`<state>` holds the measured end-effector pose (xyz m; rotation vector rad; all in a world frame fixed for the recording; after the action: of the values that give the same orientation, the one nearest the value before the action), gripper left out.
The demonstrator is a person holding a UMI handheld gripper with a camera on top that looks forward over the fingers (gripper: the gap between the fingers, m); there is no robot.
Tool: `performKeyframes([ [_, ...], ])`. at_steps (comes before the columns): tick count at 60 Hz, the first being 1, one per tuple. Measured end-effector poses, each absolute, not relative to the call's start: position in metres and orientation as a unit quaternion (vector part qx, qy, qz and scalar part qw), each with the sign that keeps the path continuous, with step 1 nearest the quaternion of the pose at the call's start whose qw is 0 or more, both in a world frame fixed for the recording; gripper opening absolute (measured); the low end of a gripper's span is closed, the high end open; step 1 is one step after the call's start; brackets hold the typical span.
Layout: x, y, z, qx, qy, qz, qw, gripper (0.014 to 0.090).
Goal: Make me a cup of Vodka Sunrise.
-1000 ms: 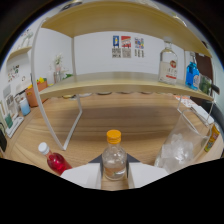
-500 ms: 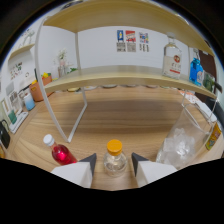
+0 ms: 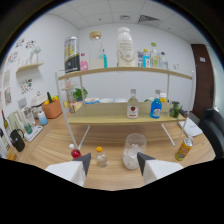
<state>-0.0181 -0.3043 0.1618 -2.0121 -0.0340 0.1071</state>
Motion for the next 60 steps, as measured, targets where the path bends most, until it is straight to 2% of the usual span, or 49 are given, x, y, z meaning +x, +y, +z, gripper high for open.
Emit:
performKeyframes([
  [9,0.037,-0.321,0.158,-0.854,-0.016,0.012,0.520,0.0863],
  [14,0.068,-0.318,0.173,-0.853,-0.003,0.001,0.522,0.0862],
  [23,0.111,-0.285,0.236,-0.832,0.026,-0.006,0.555,0.0853],
  [37,0.133,-0.200,0.352,-0.774,0.026,0.003,0.632,0.0857],
  [47,0.130,-0.145,0.387,-0.756,0.019,0.007,0.654,0.0850],
  [53,0.127,-0.121,0.380,-0.767,0.021,0.021,0.641,0.0793],
  [60,0.123,-0.106,0.371,-0.780,0.017,0.030,0.624,0.0656],
])
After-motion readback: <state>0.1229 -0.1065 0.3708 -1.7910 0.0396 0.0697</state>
